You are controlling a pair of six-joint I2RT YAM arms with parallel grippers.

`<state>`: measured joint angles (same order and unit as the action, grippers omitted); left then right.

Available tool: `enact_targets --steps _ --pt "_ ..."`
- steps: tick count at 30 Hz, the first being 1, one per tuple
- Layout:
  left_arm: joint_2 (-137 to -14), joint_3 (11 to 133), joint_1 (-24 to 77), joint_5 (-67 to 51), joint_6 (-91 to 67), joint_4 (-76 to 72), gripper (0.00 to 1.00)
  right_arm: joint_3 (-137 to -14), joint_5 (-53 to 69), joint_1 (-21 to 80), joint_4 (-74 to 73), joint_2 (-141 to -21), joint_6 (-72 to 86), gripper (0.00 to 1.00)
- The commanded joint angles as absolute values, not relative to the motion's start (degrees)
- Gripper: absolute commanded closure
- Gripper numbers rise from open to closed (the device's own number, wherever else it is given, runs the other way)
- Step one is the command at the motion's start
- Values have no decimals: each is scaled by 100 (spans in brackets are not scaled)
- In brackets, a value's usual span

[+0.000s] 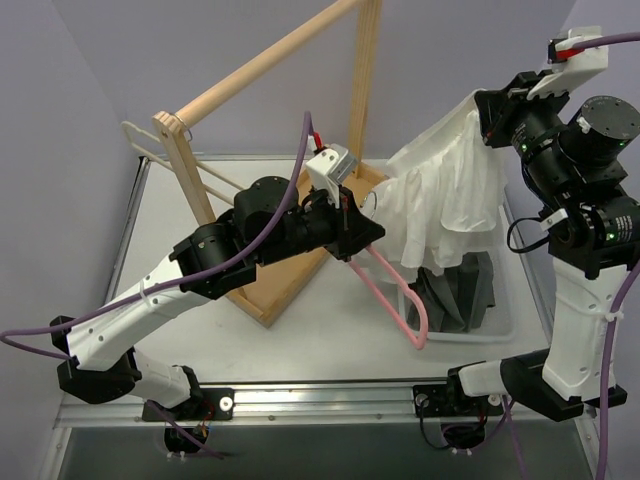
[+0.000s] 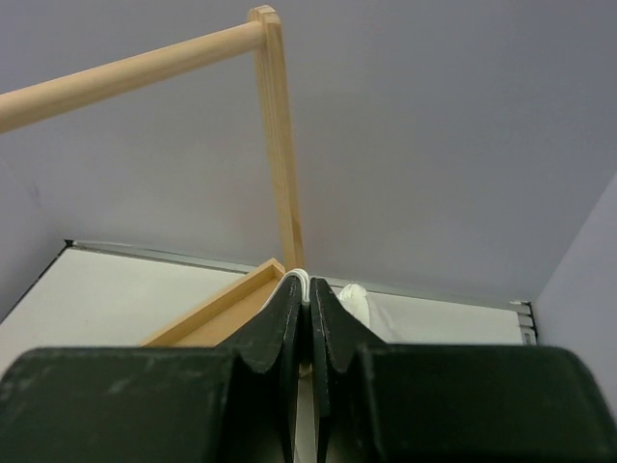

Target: Remove the skirt from the hanger

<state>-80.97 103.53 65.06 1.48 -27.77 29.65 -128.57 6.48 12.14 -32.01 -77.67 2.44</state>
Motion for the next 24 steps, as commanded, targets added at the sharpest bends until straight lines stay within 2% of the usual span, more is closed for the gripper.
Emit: enact_targets --steps 1,13,16,24 --pt "-8042 10380 6460 158 -2689 2672 98 -13087 141 1230 -3111 -7585 -105 100" --pt "-7866 10160 6390 176 -2725 2663 98 -13614 -965 1230 -3428 -7322 -439 100" --pt "-7831 10116 6372 176 -2733 2637 98 -13290 -1352 1239 -3463 -7137 -632 100" --pt "-7910 10072 6354 70 -2769 2610 98 -11306 -2179 1248 -3156 -6504 -721 100"
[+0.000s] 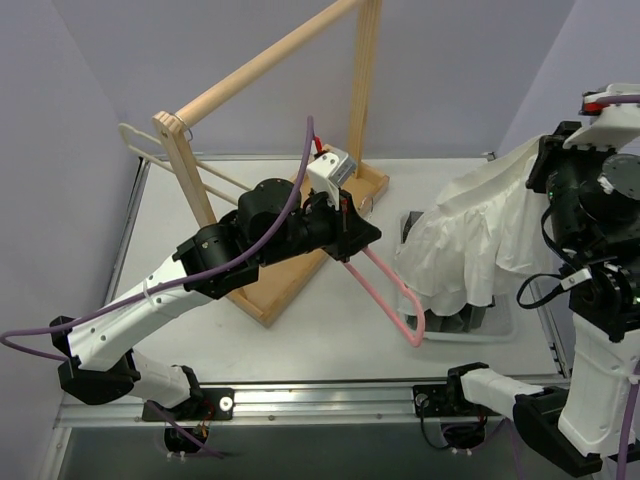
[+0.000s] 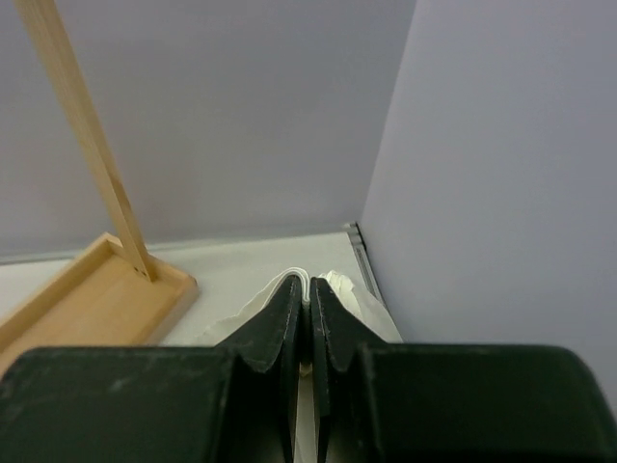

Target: Remove the skirt from the hanger

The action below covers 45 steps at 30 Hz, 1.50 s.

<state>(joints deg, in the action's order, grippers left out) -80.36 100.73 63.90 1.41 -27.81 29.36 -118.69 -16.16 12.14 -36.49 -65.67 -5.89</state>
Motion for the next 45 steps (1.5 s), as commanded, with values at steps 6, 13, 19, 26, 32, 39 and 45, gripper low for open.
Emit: enact_targets --steps 6,13,19,26,32,39,45 --pt "-7910 10055 6337 70 -2777 2610 98 -11021 -2670 1239 -3129 -6381 -861 100" --pt "-7901 10055 6337 26 -2830 2619 98 -11513 -3496 1274 -3173 -6530 -1291 100" --pt "-7858 10099 6337 44 -2821 2716 98 -11496 -4253 1573 -2927 -6522 -1775 100" --pt "-7831 10064 6319 44 -2830 2716 98 -11409 -4228 1819 -2996 -6478 -1741 100" --pt "-7858 10055 6319 0 -2865 2672 98 -9846 -3797 1828 -2900 -6135 -1162 100" --pt "-7787 9984 6311 35 -2857 2689 98 -8333 -3287 1749 -3286 -6178 -99 100" --pt "-7752 9914 6293 26 -2856 2654 98 -7516 -2550 1591 -3866 -6529 491 100"
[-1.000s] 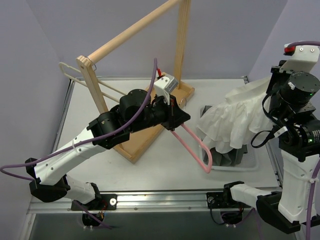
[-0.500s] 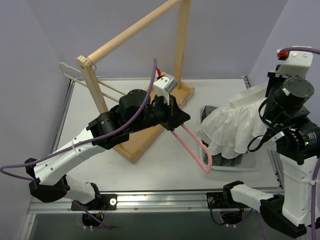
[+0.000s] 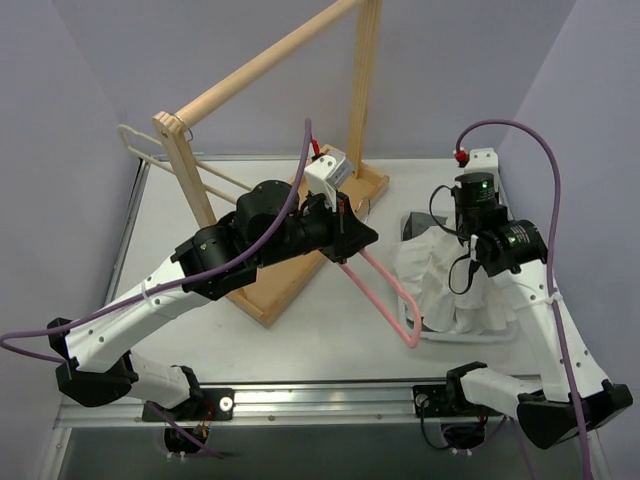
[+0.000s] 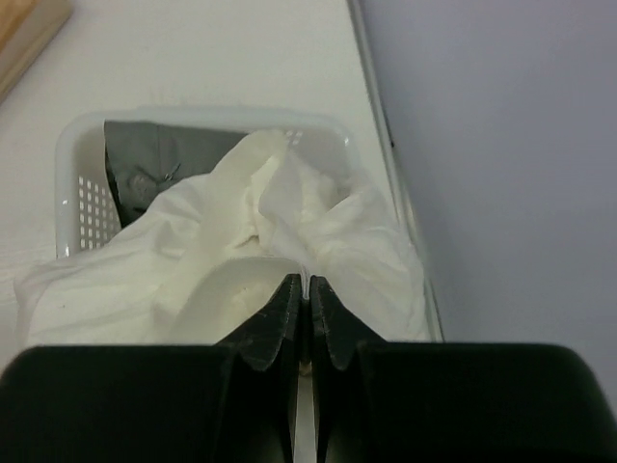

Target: Remove the skirt from the hanger

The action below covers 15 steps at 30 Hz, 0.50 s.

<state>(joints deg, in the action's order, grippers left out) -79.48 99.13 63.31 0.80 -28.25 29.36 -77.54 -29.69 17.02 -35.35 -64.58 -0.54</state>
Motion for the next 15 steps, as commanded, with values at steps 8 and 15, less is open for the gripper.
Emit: enact_targets --steps 8,15 --pt "-7717 9809 6275 0 -2935 2540 98 -6776 -1301 1380 -3630 -7400 843 100" --pt "-7681 9835 6275 35 -2874 2628 98 -6627 -826 1327 -3533 -7822 1045 60"
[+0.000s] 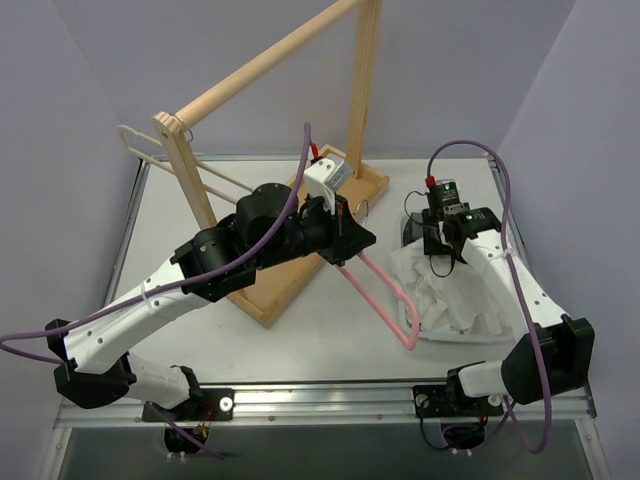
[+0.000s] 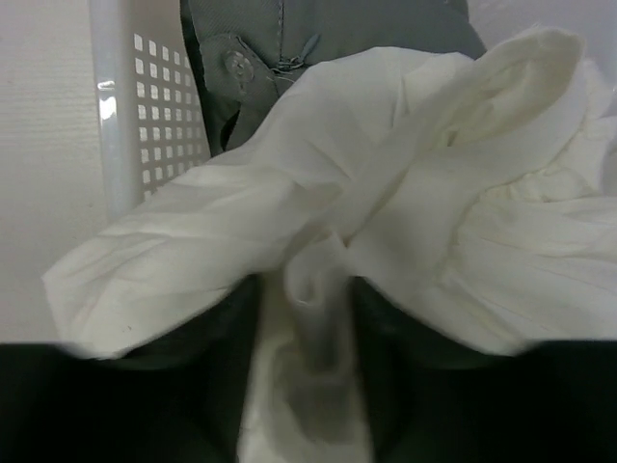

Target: Remove the skirt from the hanger

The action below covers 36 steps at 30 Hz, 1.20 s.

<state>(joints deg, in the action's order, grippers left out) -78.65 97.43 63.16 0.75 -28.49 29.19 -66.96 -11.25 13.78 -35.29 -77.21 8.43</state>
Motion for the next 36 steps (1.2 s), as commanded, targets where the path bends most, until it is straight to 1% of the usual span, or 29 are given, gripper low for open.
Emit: enact_targets --steps 1,2,4,6,9,11,15,17,19,20,21,23,24,26,28,29,31,32,36 --pt "-7716 9870 6275 53 -2865 2654 98 -6662 -922 1336 -3585 -7840 1098 2" --pt "-7734 9888 6275 70 -2822 2707 98 -6714 -1079 1336 -3638 -7822 1168 0" --pt "-7769 9896 6275 175 -2778 2742 98 -6881 -1326 1336 -3813 -7648 1265 0" --pt "-7787 9896 6275 254 -2699 2803 98 -7258 -1607 1336 -3919 -7472 1335 0" --pt "-7857 9967 6275 491 -2523 2970 98 -7909 -1635 1336 -4131 -7111 1371 0" --pt "-7945 10080 6275 694 -2374 3102 98 -8390 -1749 1327 -4324 -6926 1748 0" --pt "-8164 10344 6275 1054 -2075 3375 98 -9042 -636 1327 -4526 -6803 1196 0" --pt "-8305 10432 6267 1256 -1917 3515 98 -9228 -589 1327 -4597 -6654 1248 0" --pt "-8428 10555 6267 1379 -1828 3655 98 -9439 -81 1327 -4562 -6356 1196 0" --pt "-8481 10590 6275 1476 -1750 3691 98 -9500 295 1327 -4535 -6250 1169 2" --pt "-8542 10652 6267 1503 -1732 3718 98 -9588 925 1327 -4474 -6066 1169 2" --pt "-8604 10696 6240 1538 -1670 3761 98 -9668 1387 1336 -4465 -5907 1239 5" --pt "-8657 10731 6223 1582 -1644 3788 98 -9677 1571 1336 -4447 -5732 1335 7" --pt "-8710 10819 6179 1617 -1600 3832 98 -9537 2545 1336 -4377 -5573 1389 9" --pt "-8798 10933 6144 1748 -1582 3893 98 -9510 3361 1336 -4482 -5502 1424 15" --pt "-8833 10994 6126 1801 -1582 3937 98 -9458 3671 1336 -4482 -5467 1433 18" --pt "-8921 11161 6082 1837 -1573 4016 98 -9265 4269 1336 -4307 -5309 1547 20" --pt "-8938 11206 6082 1820 -1565 4025 98 -9090 4663 1371 -4289 -5265 1556 23" --pt "-9052 11381 6038 1828 -1547 4052 98 -8816 4684 1494 -4421 -5072 1547 26"
